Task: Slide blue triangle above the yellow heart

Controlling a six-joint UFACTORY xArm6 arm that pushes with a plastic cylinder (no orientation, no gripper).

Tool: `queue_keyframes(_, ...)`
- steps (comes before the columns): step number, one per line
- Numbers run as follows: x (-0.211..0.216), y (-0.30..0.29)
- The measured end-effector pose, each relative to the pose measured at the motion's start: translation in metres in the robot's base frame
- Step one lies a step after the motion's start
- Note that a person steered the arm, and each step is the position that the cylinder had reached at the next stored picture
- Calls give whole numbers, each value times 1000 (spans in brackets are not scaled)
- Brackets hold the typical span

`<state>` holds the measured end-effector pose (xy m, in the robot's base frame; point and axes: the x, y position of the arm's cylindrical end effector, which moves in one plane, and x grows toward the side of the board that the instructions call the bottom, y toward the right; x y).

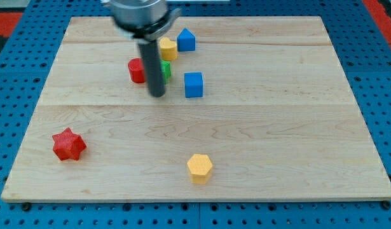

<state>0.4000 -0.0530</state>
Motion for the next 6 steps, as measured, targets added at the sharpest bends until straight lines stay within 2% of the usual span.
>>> queue_keyframes(1,-35,64)
queue_keyframes(3,-142,79)
queue_keyframes(4,-154,62)
queue_keyframes(6,-115,26)
